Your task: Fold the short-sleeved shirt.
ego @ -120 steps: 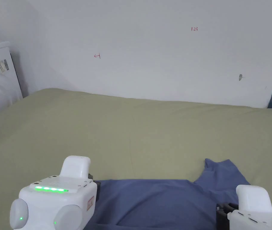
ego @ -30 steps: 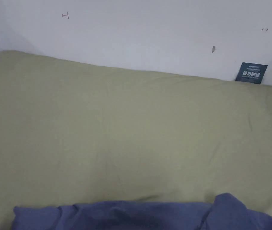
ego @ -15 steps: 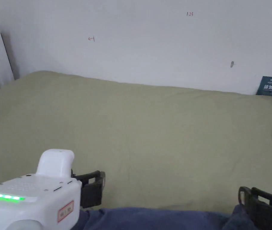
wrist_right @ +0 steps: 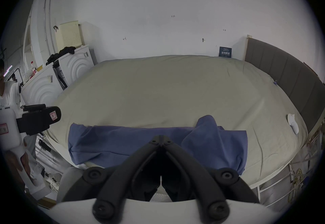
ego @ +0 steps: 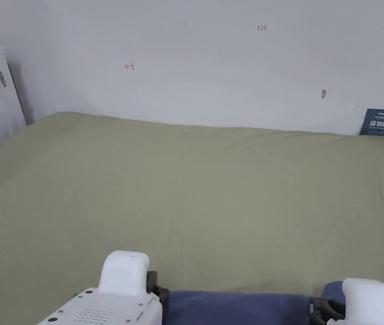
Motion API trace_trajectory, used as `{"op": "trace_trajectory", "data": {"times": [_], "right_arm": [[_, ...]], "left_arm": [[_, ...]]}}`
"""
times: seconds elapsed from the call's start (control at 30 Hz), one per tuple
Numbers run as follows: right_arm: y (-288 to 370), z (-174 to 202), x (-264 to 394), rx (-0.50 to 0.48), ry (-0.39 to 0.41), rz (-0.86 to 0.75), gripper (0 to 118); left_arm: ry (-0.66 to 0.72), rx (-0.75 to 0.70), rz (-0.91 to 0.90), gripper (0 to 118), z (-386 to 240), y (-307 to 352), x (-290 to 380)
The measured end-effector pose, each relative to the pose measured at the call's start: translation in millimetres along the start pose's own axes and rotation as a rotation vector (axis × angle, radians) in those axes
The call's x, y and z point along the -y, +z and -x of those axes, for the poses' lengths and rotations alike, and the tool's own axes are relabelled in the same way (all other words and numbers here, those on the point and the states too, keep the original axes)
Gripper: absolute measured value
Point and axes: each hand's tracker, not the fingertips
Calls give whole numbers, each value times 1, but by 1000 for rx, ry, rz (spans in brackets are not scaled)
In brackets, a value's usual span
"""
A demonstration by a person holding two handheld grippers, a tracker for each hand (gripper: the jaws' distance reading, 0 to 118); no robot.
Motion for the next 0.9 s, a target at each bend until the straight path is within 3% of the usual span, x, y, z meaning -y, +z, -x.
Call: {"op": "trace_trajectory", "data": {"times": [0.2, 0.3, 0.47, 0.5, 0.53, 0.6, 0.63, 0.77, 0.9], "right_arm": [[9, -3, -10, 4, 17, -19, 1], [15, -9, -19, -14, 32, -39, 1], [13, -17, -27, -20, 35, -36, 1], [13, -17, -28, -24, 27, -33, 1], [12, -17, -29, -37, 15, -28, 1], [12, -16, -31, -55, 10, -23, 1], [12, -16, -31, -62, 14, -22, 1], [12, -17, -36, -68, 21, -16, 2], [12, -18, -39, -84, -5, -17, 2]], "left_arm": [[31, 24, 39, 0, 10, 1, -1], [78, 61, 64, 0, 59, 3, 0], [145, 246, 233, 0, 157, -16, 37], [165, 276, 271, 5, 167, -22, 42], [190, 282, 298, 18, 176, -27, 50], [269, 237, 345, 74, 186, -37, 59], [296, 224, 348, 86, 186, -43, 63], [347, 380, 359, 88, 176, -62, 77], [355, 310, 323, 90, 153, -81, 82]]}}
